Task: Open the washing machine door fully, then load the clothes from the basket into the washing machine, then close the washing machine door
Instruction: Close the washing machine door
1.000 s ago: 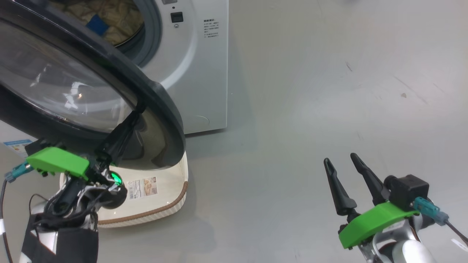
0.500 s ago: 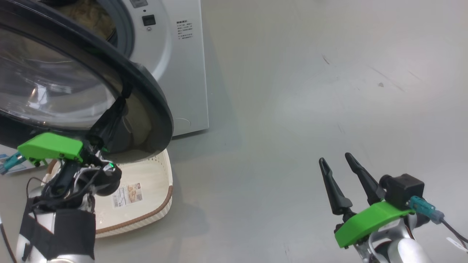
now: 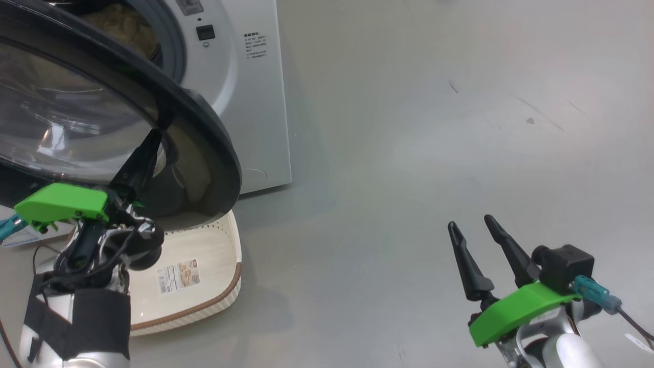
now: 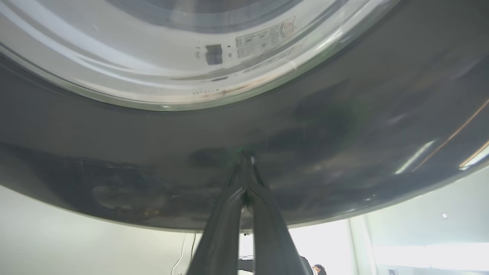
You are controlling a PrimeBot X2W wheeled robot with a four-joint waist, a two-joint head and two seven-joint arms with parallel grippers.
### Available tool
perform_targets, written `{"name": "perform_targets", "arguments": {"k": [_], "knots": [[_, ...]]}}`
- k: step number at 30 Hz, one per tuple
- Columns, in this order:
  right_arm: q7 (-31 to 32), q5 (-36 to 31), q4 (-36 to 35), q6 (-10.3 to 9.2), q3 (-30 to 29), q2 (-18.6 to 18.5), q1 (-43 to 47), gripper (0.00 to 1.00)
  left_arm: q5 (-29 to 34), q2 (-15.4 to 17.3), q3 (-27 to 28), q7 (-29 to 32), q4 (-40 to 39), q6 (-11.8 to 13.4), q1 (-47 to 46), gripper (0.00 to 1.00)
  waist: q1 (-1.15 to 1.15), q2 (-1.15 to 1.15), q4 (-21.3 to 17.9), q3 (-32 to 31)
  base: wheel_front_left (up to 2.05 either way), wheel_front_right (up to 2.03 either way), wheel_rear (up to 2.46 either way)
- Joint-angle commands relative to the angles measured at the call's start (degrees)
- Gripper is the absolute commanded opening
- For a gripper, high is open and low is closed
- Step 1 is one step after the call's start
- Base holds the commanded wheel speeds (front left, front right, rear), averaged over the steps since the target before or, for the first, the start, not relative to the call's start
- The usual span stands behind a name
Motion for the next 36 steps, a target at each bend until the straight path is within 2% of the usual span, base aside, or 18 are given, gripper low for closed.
{"name": "perform_targets", "arguments": {"k": [1,9,10,11,12,14,15,31,36], "knots": [[-0.8,0.3,-1.7,0.24,0.7,-0.4,-2.5,1.00,0.7,1.7,1.8,-0.4,-2.4,-0.4,-1.0,0.00,0.00,0.00,0.5,0.0,0.00,0.00,0.00],[-1.0,0.2,-1.8,0.24,-0.3,-0.4,-2.4,1.00,3.8,2.0,0.7,-4.6,-4.2,-0.4,2.3,0.00,0.00,0.00,2.9,-0.1,0.00,0.00,0.00],[-1.0,0.1,-1.8,0.24,-0.5,-0.4,-2.4,1.00,4.4,2.0,0.4,-5.4,-4.2,-0.4,2.6,0.09,0.00,0.00,3.3,-0.2,0.00,0.00,0.00],[-1.0,0.0,-1.8,0.24,-0.7,-0.4,-2.4,1.00,5.2,2.1,-0.1,-6.1,-4.2,-0.4,3.0,0.38,0.00,0.00,3.6,-0.3,0.00,0.00,0.00],[-1.0,0.0,-1.8,0.24,-0.7,-0.4,-2.4,1.00,5.2,2.1,-0.1,-6.1,-4.2,-0.4,3.0,0.38,0.00,0.00,3.6,-0.3,0.00,0.00,0.00],[-1.0,-0.1,-1.9,0.24,-1.0,-0.4,-2.3,1.00,5.8,2.0,-1.1,-6.8,-4.9,-0.4,3.7,0.85,0.00,0.00,4.3,-0.4,0.00,0.00,0.00],[-0.9,-0.2,-1.9,0.24,-1.1,-0.4,-2.3,1.00,6.7,2.2,-1.4,-7.8,-5.3,-0.4,4.0,1.00,0.00,0.00,4.7,-0.6,0.00,0.00,0.00],[-0.3,-1.1,-2.4,0.24,-2.5,-0.4,-1.3,1.00,20.9,3.3,-7.5,-24.6,-11.2,-0.4,12.3,1.00,0.00,0.00,7.7,-2.7,0.00,0.00,0.00],[-0.3,-1.4,-2.6,0.24,-3.0,-0.4,-0.7,1.00,28.4,4.6,-9.7,-28.7,-13.1,1.2,15.6,1.00,0.00,0.00,8.5,-3.2,0.00,0.00,0.00]]}}
